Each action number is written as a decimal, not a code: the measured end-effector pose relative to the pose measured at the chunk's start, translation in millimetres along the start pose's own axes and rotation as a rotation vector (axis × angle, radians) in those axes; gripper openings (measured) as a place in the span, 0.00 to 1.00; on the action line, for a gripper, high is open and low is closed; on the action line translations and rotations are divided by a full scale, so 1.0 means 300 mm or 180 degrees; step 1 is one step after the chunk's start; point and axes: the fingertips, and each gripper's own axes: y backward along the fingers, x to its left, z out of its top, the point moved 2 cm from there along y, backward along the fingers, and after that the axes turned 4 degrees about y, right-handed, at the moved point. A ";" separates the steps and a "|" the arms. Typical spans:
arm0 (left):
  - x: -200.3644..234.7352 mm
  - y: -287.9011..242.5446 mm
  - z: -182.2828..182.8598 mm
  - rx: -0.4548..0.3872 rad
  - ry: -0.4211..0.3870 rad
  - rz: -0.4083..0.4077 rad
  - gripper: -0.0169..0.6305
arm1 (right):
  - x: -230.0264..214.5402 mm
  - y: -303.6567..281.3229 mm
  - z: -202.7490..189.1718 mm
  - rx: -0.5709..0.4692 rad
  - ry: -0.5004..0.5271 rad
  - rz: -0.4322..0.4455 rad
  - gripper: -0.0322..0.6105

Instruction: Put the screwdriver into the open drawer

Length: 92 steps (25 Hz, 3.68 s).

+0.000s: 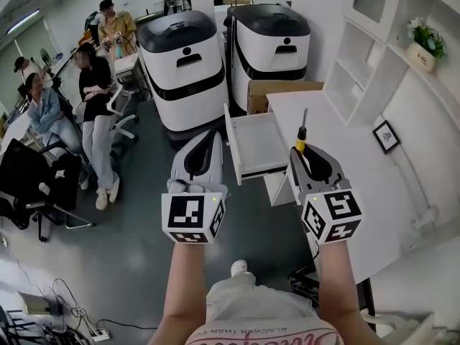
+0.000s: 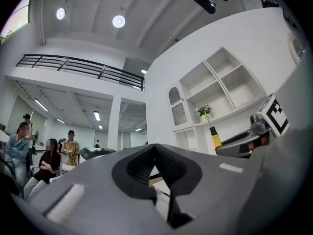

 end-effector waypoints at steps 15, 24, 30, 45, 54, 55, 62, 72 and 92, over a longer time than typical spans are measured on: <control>0.180 -0.212 -0.126 0.0148 0.0113 -0.0111 0.04 | -0.046 -0.258 -0.061 0.0205 -0.0051 -0.0138 0.17; 0.247 -0.345 -0.180 0.0170 0.0118 -0.0022 0.04 | -0.124 -0.409 -0.101 0.0234 -0.0064 -0.0081 0.17; 0.280 -0.479 -0.228 0.0208 0.0112 0.0053 0.04 | -0.217 -0.537 -0.128 0.0256 -0.0071 -0.0014 0.17; 0.362 -0.877 -0.319 0.0346 0.0053 0.0305 0.04 | -0.502 -0.915 -0.156 0.0226 -0.0220 0.0250 0.17; 0.371 -1.024 -0.385 0.0459 0.0021 0.0384 0.04 | -0.611 -1.045 -0.216 0.0323 -0.0345 0.0345 0.17; 0.375 -1.032 -0.395 0.0476 0.0024 0.0394 0.04 | -0.615 -1.057 -0.228 0.0350 -0.0359 0.0354 0.17; 0.399 -1.060 -0.496 0.0644 0.0073 0.0382 0.04 | -0.597 -1.131 -0.361 0.0640 -0.0496 0.0408 0.17; 0.487 -1.083 -0.624 0.0869 0.0226 0.0225 0.04 | -0.515 -1.217 -0.510 0.1056 -0.0600 0.0342 0.17; 0.503 -1.119 -0.893 0.1353 0.0490 -0.0030 0.04 | -0.410 -1.248 -0.895 0.1877 -0.1006 0.0315 0.17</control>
